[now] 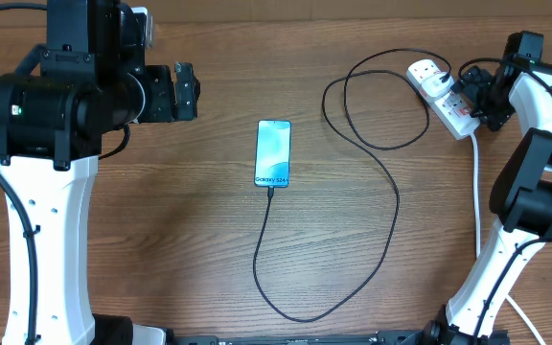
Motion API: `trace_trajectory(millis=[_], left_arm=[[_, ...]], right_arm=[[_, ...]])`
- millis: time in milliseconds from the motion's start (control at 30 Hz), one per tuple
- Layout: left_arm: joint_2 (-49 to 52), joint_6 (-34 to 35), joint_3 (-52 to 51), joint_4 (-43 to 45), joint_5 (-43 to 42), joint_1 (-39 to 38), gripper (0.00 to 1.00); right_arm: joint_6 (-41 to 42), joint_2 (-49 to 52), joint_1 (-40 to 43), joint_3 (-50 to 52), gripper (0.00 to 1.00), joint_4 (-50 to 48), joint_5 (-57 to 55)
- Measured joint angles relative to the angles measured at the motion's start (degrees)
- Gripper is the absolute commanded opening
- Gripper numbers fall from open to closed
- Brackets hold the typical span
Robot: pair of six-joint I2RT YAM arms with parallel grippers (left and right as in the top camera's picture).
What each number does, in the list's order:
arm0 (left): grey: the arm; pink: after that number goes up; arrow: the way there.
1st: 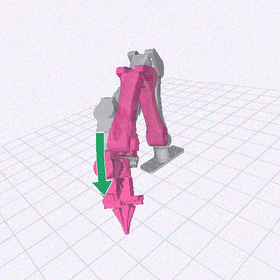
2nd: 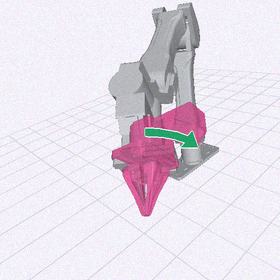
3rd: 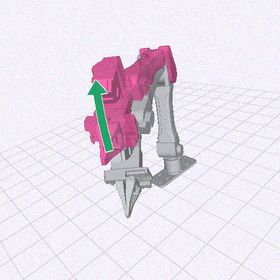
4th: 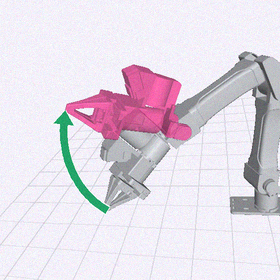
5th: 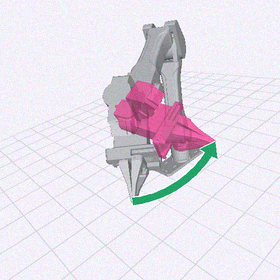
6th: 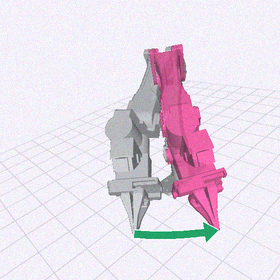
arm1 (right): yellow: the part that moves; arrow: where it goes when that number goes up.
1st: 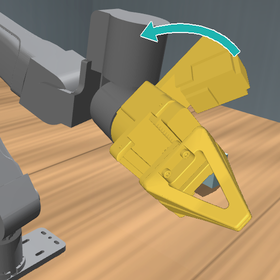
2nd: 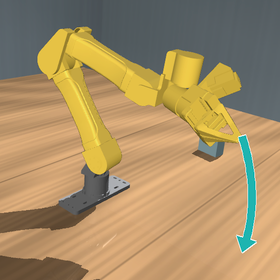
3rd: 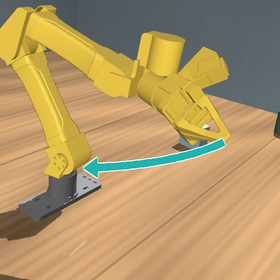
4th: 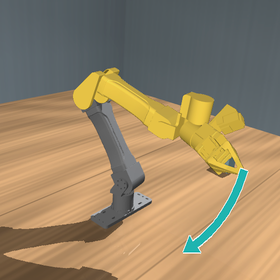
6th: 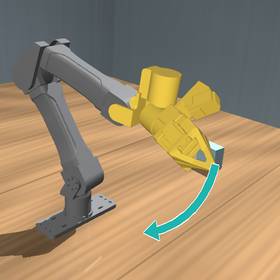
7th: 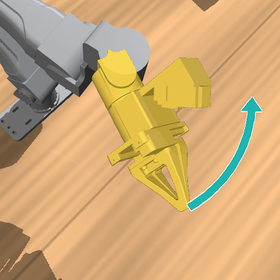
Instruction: Plug charger to phone and switch on socket
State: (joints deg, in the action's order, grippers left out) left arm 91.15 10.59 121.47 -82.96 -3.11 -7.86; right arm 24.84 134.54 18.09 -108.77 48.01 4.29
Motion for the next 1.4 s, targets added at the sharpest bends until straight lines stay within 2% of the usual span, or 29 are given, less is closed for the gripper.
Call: trace_trajectory(millis=[933, 1400], left_arm=[[0.0, 0.0, 0.0, 0.0, -0.02, 0.0, 1.0], [0.0, 0.0, 0.0, 0.0, 0.0, 0.0, 1.0]], right_arm=[[-1.55, 0.66, -0.24, -1.29, 0.92, 2.1, 0.15], [-2.58, -1.07, 0.0, -4.55, 0.94, 18.71, 1.81]])
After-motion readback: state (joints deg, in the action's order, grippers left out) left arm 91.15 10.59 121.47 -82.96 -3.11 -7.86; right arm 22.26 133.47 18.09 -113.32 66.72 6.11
